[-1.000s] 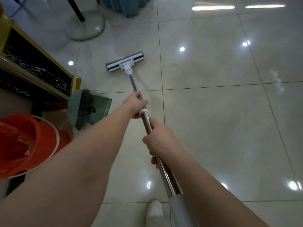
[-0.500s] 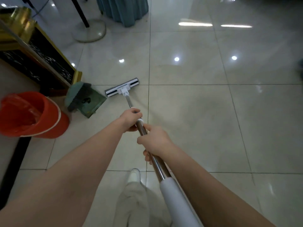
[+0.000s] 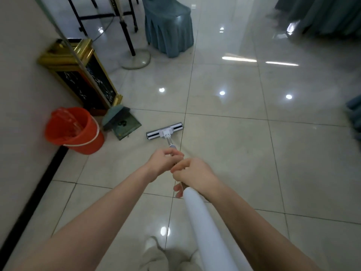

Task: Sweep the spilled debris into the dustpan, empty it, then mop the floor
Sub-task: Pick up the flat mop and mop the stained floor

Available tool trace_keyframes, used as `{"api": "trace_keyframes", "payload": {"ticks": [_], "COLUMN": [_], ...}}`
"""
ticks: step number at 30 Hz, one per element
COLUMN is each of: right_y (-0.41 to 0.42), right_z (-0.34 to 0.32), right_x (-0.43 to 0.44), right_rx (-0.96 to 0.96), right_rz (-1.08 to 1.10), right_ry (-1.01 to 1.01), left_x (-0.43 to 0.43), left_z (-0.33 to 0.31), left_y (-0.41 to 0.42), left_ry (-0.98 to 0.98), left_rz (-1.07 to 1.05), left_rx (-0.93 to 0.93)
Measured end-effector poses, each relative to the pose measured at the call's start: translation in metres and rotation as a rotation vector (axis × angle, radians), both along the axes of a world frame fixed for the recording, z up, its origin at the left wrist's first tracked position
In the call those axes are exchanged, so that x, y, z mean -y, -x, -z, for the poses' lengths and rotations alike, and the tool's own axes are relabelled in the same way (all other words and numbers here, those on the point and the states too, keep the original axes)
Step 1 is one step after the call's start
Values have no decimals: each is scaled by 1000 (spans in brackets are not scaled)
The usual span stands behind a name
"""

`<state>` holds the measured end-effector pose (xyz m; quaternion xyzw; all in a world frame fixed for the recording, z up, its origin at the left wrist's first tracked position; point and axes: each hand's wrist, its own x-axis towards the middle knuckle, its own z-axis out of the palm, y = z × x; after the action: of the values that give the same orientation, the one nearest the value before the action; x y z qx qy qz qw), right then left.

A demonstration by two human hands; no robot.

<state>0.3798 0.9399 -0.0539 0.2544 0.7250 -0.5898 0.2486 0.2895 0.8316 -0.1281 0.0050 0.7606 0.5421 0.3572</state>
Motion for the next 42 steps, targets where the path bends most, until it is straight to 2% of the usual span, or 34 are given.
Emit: {"api": "trace_keyframes", "payload": {"ticks": [3,6,11,17,25,30,37,42], "right_y": [-14,-21,-29,-31,-22,-21,-5,24], "right_z": [-20,-42,-71,-104,-185,-231,-269,-278], "right_x": [3,8,25,55,74,88,87,77], "right_rx": [-96,-178,-285,-449,-691,-917,-1114,-1184], "right_rz": [30,73,186,302,361,226,56,13], "right_ry": [-96,-83,125,264,47,-78,-533,-615], "left_x": [15,29,46,72,83,86,84,74], "left_z": [-25,-45,-81,-134,-215,-254,-298,-299], "left_y": [-17,-23,-34,-45,-37,-24,-7,11], "left_ry": [-99,-142,-211,-234,-372,-422,-482,-513], "left_rz": [3,-10,-62,-53,16,6,18,-2], "left_rx": [10,41,-11,-246,-526,-632,-856,-902]}}
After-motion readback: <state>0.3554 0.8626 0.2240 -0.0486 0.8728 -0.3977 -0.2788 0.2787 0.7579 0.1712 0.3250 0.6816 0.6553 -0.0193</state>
